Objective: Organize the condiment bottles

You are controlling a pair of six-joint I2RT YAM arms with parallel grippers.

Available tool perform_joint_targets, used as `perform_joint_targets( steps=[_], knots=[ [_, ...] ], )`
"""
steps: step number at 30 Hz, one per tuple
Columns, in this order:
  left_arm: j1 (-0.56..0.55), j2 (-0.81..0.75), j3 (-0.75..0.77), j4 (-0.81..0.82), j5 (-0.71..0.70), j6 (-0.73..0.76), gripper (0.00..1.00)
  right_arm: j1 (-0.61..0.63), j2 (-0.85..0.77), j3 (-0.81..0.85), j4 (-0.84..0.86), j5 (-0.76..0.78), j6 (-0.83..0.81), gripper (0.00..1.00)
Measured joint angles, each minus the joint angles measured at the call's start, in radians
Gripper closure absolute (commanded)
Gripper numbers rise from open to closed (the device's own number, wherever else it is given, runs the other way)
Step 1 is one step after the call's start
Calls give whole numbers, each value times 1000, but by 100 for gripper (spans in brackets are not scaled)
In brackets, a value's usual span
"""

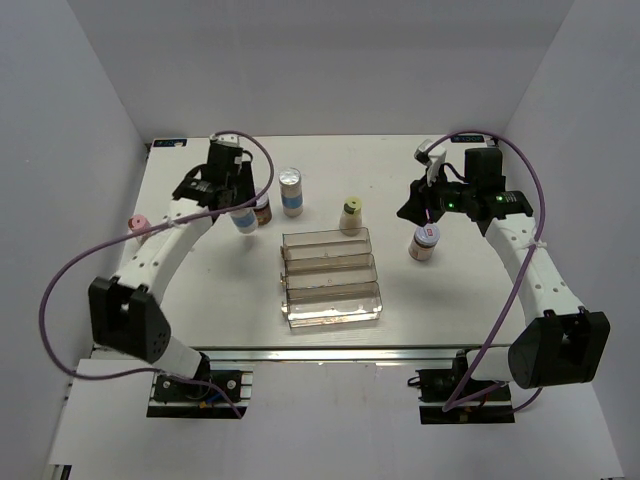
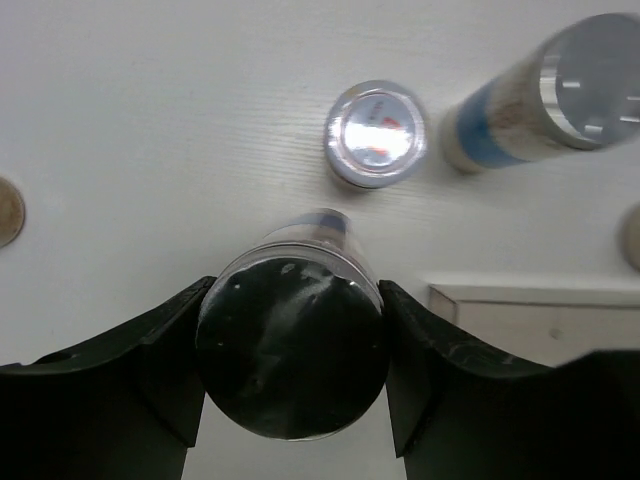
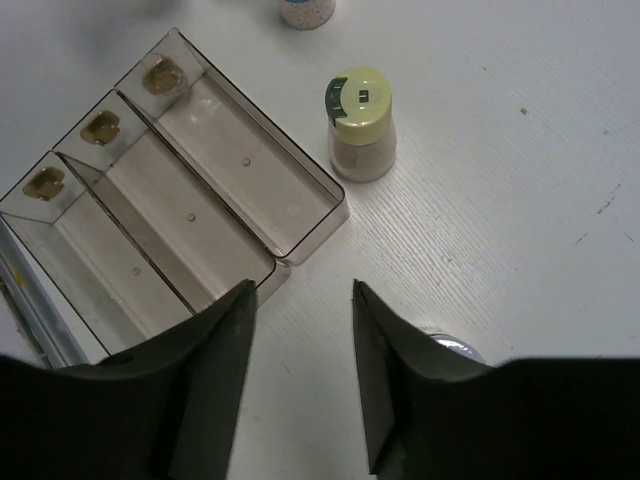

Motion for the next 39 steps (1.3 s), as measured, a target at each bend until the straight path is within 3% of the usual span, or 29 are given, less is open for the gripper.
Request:
perform_joint_targets(
  steps=[6,11,16,24,34,36,37,38,39],
  knots=[
    [0,-219,3,5,237,9,99,0,14,0,-2,-23,-4,81],
    [-12,-205,5,27,456,17,100,0,45,1,-6,-34,-1,83],
    [-89,-63,10,32,546,29,100,0,57,3,-9,-34,-1,84],
    [-188,130,122,0,533,83,99,0,56,3,-10,-28,-2,83],
    [-283,205,174,-35,333,154,88,0,56,4,-9,-25,-2,71],
    [-296,221,169,-36,309,159,73,0,56,4,-9,-25,-2,69],
    [-302,227,164,-36,301,161,61,0,56,4,-9,-26,-2,67],
    [-307,230,159,-36,294,161,43,0,56,4,-9,-26,-2,66],
    [-312,232,153,-35,285,161,36,0,57,4,-9,-26,-2,60]
  ],
)
